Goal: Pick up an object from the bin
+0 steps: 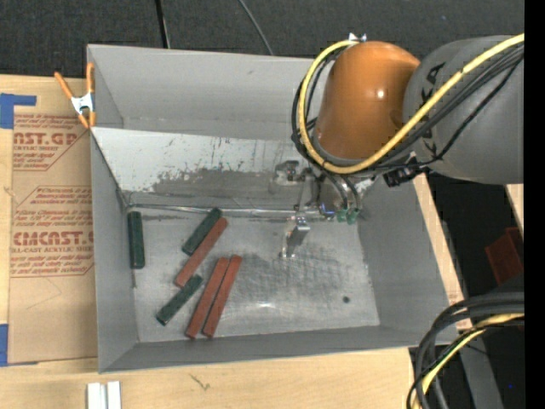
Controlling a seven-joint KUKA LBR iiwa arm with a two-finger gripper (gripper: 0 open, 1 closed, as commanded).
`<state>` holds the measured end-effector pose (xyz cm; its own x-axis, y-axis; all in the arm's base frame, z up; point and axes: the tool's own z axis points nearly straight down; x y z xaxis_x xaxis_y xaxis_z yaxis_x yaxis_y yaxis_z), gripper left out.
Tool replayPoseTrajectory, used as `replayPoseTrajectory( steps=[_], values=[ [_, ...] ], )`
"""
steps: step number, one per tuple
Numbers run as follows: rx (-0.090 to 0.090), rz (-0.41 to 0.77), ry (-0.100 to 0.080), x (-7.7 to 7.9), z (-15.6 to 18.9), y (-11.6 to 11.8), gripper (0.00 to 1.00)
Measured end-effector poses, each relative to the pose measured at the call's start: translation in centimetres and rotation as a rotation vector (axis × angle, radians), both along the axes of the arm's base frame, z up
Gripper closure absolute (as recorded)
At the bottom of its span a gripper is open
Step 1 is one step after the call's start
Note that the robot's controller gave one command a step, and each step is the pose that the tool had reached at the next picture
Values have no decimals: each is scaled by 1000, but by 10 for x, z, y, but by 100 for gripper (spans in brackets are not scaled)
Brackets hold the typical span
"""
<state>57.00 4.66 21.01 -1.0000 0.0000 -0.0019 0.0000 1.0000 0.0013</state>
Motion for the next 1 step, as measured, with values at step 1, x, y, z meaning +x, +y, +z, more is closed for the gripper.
replayPoseTrajectory(
  steps=[1],
  values=[
    [0, 0, 0, 0, 0, 0, 0]
  ],
)
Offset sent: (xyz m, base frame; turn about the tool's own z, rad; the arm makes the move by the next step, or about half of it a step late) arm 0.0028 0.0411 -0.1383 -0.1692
